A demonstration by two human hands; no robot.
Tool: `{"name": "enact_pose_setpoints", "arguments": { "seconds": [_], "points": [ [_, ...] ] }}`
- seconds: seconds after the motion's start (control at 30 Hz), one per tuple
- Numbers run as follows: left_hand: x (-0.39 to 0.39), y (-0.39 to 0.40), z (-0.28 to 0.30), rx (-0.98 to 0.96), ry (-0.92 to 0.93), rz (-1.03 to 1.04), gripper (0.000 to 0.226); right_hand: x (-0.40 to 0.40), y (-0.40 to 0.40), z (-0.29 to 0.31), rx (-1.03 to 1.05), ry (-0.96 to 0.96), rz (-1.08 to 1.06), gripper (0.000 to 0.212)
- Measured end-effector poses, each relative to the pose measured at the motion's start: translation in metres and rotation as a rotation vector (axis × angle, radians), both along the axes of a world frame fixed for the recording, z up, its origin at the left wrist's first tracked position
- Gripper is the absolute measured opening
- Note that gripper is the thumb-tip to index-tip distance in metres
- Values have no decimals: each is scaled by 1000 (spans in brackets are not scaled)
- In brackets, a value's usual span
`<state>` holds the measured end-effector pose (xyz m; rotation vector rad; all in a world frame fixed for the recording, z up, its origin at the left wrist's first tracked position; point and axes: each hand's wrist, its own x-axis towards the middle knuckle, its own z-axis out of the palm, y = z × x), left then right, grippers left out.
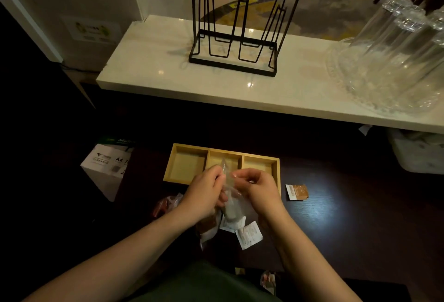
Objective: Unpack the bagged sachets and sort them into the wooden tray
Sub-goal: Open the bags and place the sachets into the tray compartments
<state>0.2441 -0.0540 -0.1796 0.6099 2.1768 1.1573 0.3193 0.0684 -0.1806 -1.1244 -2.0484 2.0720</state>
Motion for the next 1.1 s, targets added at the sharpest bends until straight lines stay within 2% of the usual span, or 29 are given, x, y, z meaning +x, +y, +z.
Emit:
{"name": "enact_pose_setpoints", "arguments": {
  "seconds": [0.07, 0.13, 0.2, 0.27, 0.3, 0.33, 0.4, 0.5, 0.57, 0.67, 0.7, 0.77, 0.87, 0.93, 1.0, 1.07, 1.1],
  "points": [
    [-5, -7, 2, -35, 59, -11, 29, 2, 12, 0, 342, -47, -103, 22],
    [-10, -16, 4, -105, 181, -94, 30, 7, 28, 3, 469, -24, -144, 19],
    [-13, -21, 7, -188, 330, -224, 29, 12, 33, 3, 647, -48, 0, 13],
    [-13, -20, 10, -199, 367, -266, 25, 16, 30, 8, 905, -59, 113, 6],
    [-13, -18, 11, -183, 355, -253, 24, 17, 26, 14, 993, 0, 112, 5],
    [-13, -16, 11, -167, 337, -236, 25, 18, 21, 20, 1029, 103, 122, 10],
    [-13, -10, 9, -137, 280, -189, 24, 18, 10, 31, 993, 267, 300, 29],
    [-12, 0, 8, -65, 190, -114, 26, 16, -11, 25, 1044, 172, 604, 57],
    [-11, 3, 11, -49, 183, -132, 30, 12, -15, 11, 1094, 140, 581, 51],
    [-13, 0, 10, 23, 115, -158, 27, 5, -7, 8, 1085, 171, 419, 18],
    [-16, -2, 5, 82, 59, -114, 25, 3, -2, 11, 1083, 176, 376, 14],
    [-25, -4, -8, 150, -79, 52, 18, 1, 3, 26, 995, 218, 306, 18],
    [-30, -6, -22, 125, -346, 232, 13, 1, 7, 63, 726, 393, 234, 25],
    [-26, -10, -26, 105, -541, 221, 27, 1, 15, 81, 515, 530, 176, 22],
    [-23, -14, -20, 173, -735, 176, 38, -1, 26, 88, 310, 631, 126, 17],
    [-26, -16, -11, 308, -890, 178, 43, -5, 38, 87, 238, 632, 83, 15],
    [-29, -15, -7, 353, -891, 200, 39, -7, 43, 83, 251, 599, 63, 13]
  ]
}}
